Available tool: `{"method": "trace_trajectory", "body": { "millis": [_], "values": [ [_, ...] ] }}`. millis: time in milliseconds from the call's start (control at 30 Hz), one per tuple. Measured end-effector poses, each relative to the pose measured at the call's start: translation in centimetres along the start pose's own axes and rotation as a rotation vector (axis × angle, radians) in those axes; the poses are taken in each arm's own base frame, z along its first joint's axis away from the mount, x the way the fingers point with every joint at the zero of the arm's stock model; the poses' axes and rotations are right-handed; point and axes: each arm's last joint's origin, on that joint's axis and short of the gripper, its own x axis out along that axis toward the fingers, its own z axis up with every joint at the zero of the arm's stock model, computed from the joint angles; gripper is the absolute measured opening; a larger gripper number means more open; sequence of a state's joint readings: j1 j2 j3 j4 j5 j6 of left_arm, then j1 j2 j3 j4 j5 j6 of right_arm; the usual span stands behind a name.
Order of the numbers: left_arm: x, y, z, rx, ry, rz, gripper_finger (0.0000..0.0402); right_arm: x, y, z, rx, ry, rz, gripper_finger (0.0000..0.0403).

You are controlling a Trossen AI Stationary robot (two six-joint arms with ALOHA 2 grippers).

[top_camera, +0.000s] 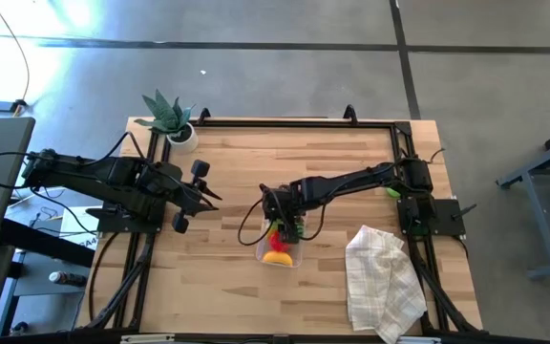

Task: Pick and placing Produce into tupperware
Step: Put the starfruit into the transparent bin

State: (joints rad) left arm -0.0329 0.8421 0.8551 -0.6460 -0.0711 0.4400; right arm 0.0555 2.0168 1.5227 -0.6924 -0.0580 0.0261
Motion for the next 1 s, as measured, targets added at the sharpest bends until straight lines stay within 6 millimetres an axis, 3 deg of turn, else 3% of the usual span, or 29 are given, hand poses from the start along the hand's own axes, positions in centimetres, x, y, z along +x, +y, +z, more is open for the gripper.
{"method": "trace_trajectory", "body": {
  "millis": [1000],
  "values": [
    [0.0, 0.0, -0.01, 0.0, 0.001, 0.0, 0.0111, 0.01, 0.12, 0.06, 0.003, -0.006, 0.003, 0.0282]
  ]
}}
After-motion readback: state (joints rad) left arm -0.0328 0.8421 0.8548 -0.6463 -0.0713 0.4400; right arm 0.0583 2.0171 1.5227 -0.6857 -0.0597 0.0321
